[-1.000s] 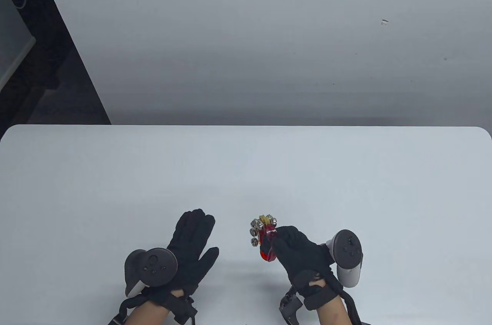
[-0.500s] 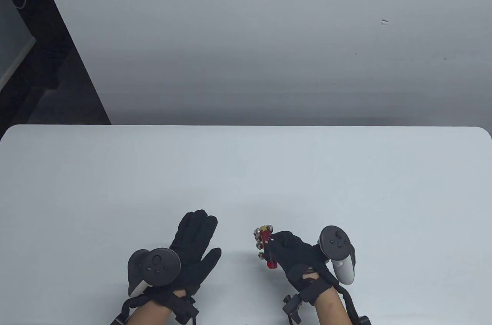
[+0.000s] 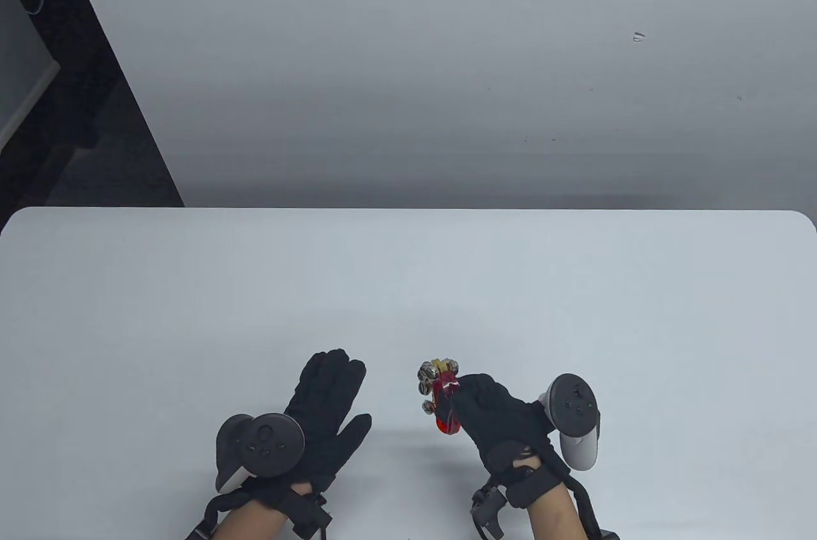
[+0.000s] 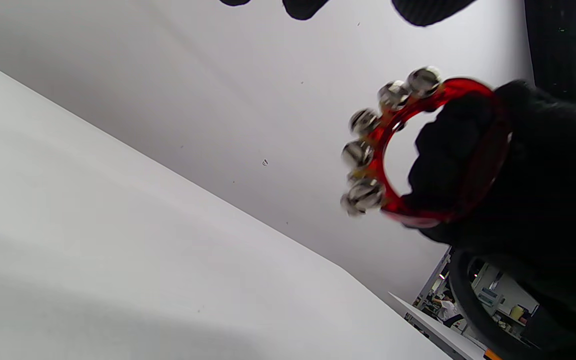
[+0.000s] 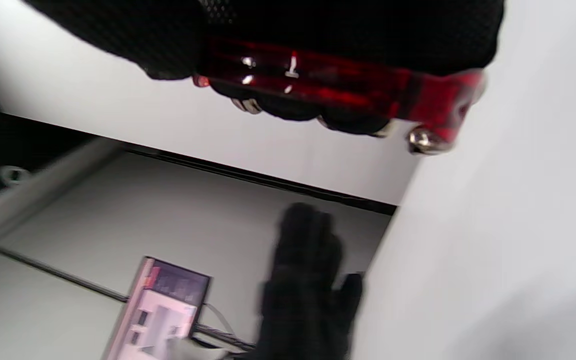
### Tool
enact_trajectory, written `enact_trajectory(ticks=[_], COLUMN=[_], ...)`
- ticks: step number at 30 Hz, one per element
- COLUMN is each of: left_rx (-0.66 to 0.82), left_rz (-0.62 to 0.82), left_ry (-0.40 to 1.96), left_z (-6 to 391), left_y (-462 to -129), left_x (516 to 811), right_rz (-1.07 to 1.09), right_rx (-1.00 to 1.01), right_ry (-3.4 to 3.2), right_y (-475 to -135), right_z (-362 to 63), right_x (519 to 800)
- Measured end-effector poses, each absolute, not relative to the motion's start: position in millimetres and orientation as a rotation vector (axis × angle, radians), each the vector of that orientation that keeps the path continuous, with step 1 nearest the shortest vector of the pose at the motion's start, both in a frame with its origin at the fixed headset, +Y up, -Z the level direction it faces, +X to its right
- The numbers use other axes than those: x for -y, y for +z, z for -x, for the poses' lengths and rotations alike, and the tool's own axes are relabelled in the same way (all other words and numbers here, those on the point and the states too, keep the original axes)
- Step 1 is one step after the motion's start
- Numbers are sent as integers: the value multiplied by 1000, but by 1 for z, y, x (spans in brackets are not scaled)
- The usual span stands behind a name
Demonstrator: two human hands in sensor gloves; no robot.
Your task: Shake a handbell
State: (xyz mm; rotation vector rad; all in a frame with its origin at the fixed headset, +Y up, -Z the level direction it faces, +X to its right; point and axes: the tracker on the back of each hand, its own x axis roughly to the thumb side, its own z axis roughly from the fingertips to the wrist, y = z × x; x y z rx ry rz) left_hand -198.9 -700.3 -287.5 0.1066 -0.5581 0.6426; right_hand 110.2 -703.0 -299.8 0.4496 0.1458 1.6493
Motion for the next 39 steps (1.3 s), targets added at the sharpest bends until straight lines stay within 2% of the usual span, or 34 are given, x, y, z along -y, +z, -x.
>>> enact_trajectory(ticks=[17, 19, 21, 23, 25, 30, 39], left_rx=[558, 558, 557, 558, 560, 559, 548], left_rz=[-118, -119, -118, -119, -119, -114, -116], left_ry=[653, 654, 655, 657, 659, 656, 671], left_z=[201, 201, 201, 202, 202, 201, 203], left_y=[-286, -286, -286, -286, -286, -287, -287], left_x=[699, 699, 699, 698, 698, 699, 698], right_rz=[-335, -358, -435, -568, -548, -430, -401], right_rx=[-325, -304, -218, -45, 23, -148, -190], right_ry=[1775, 1776, 1756, 1667, 1587, 1702, 1720], right_y=[-312, -310, -303, -287, -283, -301, -304], right_z=[-106, -105, -105, -107, -108, -111, -110], right_x=[741, 734, 713, 678, 669, 708, 718])
